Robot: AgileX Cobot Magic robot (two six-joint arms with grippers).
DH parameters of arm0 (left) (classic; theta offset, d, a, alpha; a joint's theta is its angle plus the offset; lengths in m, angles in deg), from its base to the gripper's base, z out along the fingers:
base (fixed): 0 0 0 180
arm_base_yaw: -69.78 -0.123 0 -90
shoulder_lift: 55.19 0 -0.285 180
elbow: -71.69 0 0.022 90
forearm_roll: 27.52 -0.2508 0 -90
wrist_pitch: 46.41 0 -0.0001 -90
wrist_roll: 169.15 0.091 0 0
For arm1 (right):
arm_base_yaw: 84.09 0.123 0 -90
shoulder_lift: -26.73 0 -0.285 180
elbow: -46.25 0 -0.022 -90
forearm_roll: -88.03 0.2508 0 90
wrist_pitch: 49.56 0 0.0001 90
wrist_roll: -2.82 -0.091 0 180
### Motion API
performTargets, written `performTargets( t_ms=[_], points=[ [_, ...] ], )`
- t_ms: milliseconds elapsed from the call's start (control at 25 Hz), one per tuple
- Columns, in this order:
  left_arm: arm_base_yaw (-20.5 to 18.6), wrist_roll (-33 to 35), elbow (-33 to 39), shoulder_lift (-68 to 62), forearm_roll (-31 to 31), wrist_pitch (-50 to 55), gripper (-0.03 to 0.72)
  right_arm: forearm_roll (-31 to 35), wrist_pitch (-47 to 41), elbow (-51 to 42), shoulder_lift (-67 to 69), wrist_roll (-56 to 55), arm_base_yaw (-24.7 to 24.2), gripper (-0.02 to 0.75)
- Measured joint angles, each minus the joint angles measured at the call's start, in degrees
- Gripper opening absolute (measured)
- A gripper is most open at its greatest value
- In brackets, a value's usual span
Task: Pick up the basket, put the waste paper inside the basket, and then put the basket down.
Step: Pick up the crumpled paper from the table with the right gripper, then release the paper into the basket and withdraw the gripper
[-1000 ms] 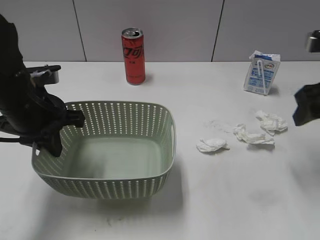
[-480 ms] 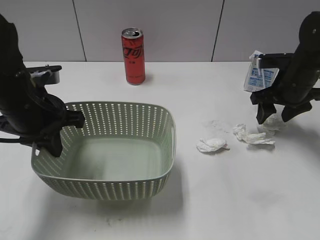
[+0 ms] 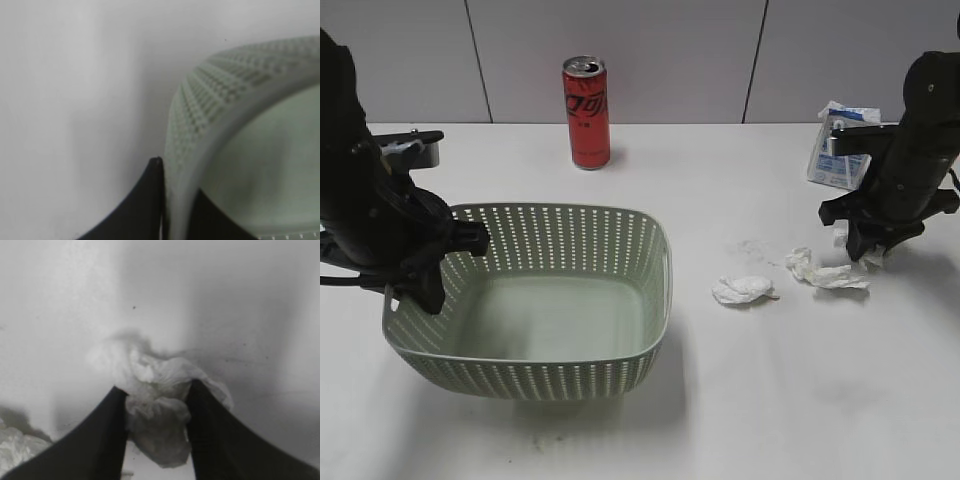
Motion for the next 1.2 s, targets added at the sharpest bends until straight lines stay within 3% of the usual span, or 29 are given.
performTargets(
  t_ms=[120, 400, 520, 720, 960, 1040, 1080, 1200],
  points=[
    [0.0, 0.0, 0.0, 0.0, 0.0, 0.0, 0.006, -0.1, -0.3, 0.2, -0.1, 0.0, 0.0, 0.064],
    [0.0, 0.1, 0.0, 0.0, 0.2, 0.0, 0.006, 0.4, -1.0, 0.0, -9.9, 3.6, 2.7, 0.053],
    [0.0, 0.1, 0.0, 0.0, 0.7, 0.0, 0.006, 4.4, -1.0, 0.0, -18.3, 10.4, 8.6, 0.052],
    [0.0, 0.1, 0.0, 0.0, 0.9, 0.0, 0.006, 20.1, 2.6, 0.0, -26.8, 21.0, 23.3, 0.052],
    [0.0, 0.1, 0.0, 0.0, 1.0, 0.0, 0.006, 24.2, 6.9, 0.0, -22.8, 23.2, 37.1, 0.052],
    [0.0, 0.1, 0.0, 0.0, 1.0, 0.0, 0.006, 24.3, 6.6, 0.0, -19.7, 24.0, 39.5, 0.092],
    [0.0, 0.1, 0.0, 0.0, 1.0, 0.0, 0.006, 24.4, 5.9, 0.0, -18.0, 25.1, 40.0, 0.151],
    [0.0, 0.1, 0.0, 0.0, 1.0, 0.0, 0.006, 24.3, 4.2, 0.0, -14.6, 26.2, 40.3, 0.426]
  ],
)
